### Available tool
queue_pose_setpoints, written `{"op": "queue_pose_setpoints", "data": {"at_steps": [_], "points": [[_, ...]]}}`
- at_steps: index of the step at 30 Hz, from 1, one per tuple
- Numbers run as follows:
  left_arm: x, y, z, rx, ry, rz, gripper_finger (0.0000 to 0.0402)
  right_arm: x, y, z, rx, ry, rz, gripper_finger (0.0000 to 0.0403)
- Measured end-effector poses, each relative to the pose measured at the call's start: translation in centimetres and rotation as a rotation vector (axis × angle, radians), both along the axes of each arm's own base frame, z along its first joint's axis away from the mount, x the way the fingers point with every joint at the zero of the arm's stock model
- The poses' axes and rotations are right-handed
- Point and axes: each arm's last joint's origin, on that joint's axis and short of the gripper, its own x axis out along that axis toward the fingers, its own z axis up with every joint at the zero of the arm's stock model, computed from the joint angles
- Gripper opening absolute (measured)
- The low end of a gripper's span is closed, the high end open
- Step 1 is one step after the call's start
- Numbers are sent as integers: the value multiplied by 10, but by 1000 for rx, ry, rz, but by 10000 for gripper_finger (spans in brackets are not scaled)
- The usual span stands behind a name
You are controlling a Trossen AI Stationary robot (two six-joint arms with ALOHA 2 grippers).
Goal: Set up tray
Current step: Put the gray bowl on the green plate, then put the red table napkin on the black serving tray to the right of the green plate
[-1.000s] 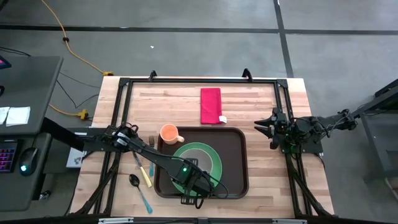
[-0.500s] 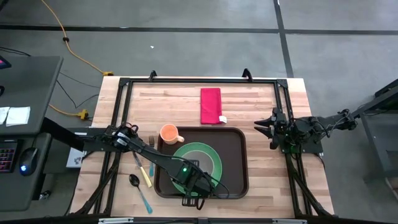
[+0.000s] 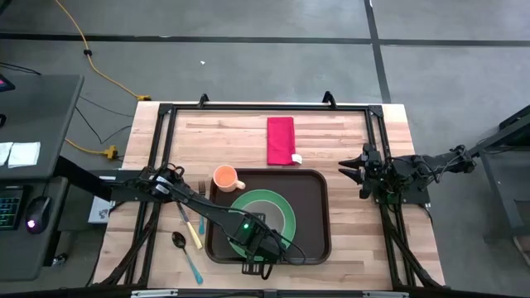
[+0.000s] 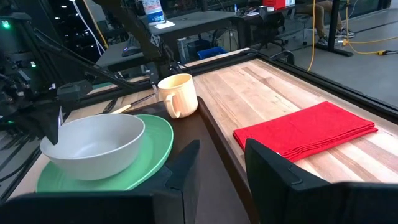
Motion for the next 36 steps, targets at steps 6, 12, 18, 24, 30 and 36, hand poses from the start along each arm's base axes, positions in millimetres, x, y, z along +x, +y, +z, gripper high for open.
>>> {"op": "queue_pose_setpoints", "data": {"at_steps": [6, 12, 18, 24, 30, 36], "points": [[0, 0, 0, 5, -1, -22, 88, 0, 0, 0, 0, 0, 0, 103], [0, 0, 0, 7, -1, -26, 106, 0, 0, 0, 0, 0, 3, 103], [0, 0, 0, 9, 0, -29, 105, 0, 0, 0, 0, 0, 3, 103], [0, 1, 0, 14, 3, -28, 106, 0, 0, 0, 1, 0, 3, 103], [-4, 3, 1, 30, 34, -19, 108, 0, 0, 0, 1, 0, 4, 103], [-11, 8, 19, 58, 3, 17, 108, 0, 0, 0, 1, 1, 4, 103]]}}
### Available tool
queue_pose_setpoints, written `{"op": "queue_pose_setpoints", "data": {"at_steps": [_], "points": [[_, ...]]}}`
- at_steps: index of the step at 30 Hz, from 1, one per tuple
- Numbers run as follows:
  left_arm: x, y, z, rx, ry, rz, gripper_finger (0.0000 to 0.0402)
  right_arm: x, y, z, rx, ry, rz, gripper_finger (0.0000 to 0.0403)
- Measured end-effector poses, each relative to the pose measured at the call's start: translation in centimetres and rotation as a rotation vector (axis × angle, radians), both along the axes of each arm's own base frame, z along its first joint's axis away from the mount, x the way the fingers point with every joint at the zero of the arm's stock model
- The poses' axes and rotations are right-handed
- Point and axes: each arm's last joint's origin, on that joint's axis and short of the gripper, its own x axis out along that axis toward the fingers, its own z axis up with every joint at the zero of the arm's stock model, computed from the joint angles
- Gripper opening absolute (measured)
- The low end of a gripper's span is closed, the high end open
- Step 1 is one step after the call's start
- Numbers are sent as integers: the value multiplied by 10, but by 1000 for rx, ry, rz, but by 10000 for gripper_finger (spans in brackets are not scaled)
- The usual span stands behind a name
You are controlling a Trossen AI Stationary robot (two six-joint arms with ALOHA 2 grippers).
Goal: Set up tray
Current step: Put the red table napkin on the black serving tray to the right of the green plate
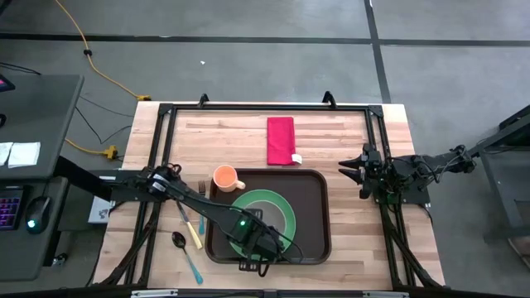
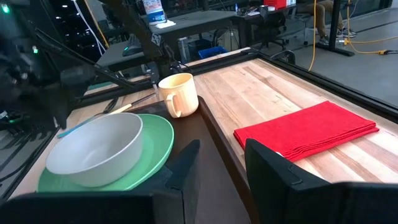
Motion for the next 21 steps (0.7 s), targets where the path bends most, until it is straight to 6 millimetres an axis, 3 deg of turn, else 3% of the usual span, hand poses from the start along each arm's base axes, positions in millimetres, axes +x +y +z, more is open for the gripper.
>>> {"op": "queue_pose_setpoints", "data": {"at_steps": [12, 21], "points": [[-8, 7, 59, 22, -106, 23, 108, 0, 0, 0, -1, 4, 0, 103], [-13, 10, 87, 27, -176, 36, 108, 0, 0, -1, -2, 6, 0, 103]]}}
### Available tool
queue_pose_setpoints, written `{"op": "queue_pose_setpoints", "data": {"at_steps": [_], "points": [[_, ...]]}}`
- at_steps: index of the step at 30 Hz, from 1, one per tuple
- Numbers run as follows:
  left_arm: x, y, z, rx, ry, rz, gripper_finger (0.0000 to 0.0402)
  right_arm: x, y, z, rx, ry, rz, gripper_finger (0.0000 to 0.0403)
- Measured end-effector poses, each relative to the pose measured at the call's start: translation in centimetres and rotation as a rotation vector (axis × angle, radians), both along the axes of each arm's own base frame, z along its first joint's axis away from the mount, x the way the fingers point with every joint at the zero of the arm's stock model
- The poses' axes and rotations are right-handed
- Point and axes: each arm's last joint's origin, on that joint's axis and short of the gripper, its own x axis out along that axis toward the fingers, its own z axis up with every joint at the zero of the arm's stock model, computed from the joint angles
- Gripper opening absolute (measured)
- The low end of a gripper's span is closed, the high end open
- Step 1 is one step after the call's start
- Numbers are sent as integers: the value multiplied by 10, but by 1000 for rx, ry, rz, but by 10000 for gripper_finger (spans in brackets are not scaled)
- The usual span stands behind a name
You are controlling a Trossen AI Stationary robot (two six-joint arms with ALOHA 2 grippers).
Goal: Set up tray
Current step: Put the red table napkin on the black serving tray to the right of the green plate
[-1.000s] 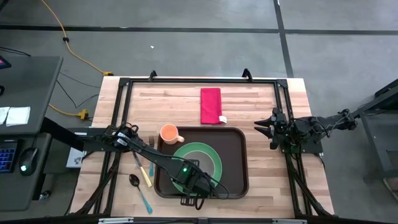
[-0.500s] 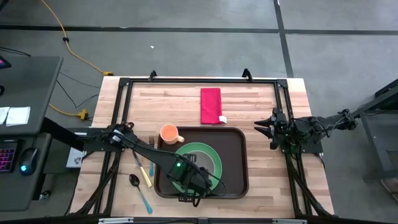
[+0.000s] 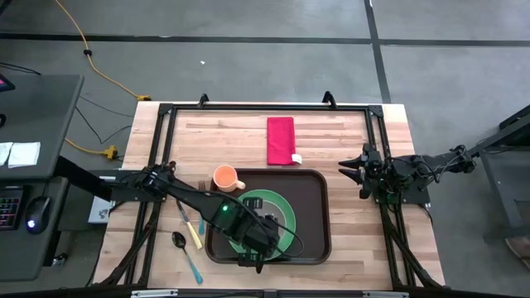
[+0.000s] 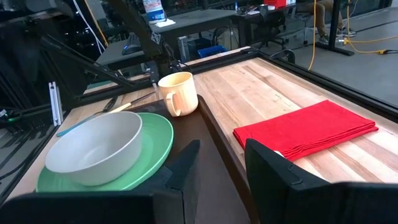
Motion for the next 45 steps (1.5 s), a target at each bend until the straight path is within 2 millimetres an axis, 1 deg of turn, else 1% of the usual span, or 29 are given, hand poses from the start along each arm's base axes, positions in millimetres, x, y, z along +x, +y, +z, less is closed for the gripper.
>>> {"op": "queue_pose_setpoints", "data": {"at_steps": [2, 12, 16, 23, 31, 45], "points": [[0, 1, 1, 13, -5, 5, 108, 0, 0, 0, 0, 0, 0, 103], [-9, 6, -2, 81, 84, 10, 108, 0, 0, 0, 1, 0, 0, 103], [-10, 8, 0, 112, 68, 11, 108, 0, 0, 0, 54, -11, -17, 103], [-13, 18, 11, 135, 39, -4, 108, 0, 0, 0, 128, -25, -29, 103], [-21, 30, 29, 169, -18, -10, 108, 0, 0, 0, 129, -28, -29, 103], [-39, 41, 55, 191, -106, 17, 108, 0, 0, 2, 134, -41, -28, 103]]}}
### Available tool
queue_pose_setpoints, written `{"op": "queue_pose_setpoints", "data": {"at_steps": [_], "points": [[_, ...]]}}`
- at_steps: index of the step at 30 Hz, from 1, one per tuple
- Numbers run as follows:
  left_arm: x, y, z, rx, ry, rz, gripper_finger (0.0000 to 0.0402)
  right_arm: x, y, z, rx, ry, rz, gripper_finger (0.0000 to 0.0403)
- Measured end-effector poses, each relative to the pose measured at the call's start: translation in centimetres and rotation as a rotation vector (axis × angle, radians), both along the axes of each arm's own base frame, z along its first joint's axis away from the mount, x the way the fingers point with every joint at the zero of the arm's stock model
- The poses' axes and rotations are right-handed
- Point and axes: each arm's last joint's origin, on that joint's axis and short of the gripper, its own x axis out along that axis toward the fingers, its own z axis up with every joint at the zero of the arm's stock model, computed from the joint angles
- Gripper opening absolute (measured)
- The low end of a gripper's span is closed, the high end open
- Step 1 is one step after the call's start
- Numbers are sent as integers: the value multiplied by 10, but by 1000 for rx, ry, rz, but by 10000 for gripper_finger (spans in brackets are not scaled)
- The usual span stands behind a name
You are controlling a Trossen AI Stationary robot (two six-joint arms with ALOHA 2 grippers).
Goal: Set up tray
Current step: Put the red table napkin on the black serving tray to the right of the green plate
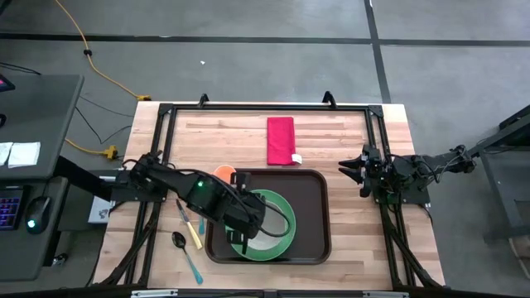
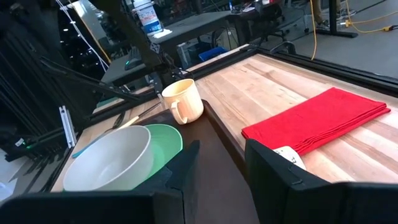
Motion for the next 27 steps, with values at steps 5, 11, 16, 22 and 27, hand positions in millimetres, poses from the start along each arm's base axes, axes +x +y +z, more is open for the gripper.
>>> {"op": "queue_pose_setpoints", "data": {"at_steps": [5, 11, 16, 22, 27], "points": [[-8, 5, 10, 20, -37, 3, 108, 0, 0, 1, 1, -6, 0, 103], [-14, 8, 18, 24, -61, 2, 108, 0, 0, 2, 4, -18, 0, 103], [-20, 11, 25, 25, -86, 7, 108, 1, 0, 4, 10, -40, 0, 103], [-23, 14, 29, 41, -104, 13, 108, 1, 0, 4, 4, -38, 1, 103], [-25, 15, 31, 49, -114, 15, 108, 1, 0, 4, 2, -38, -1, 103]]}}
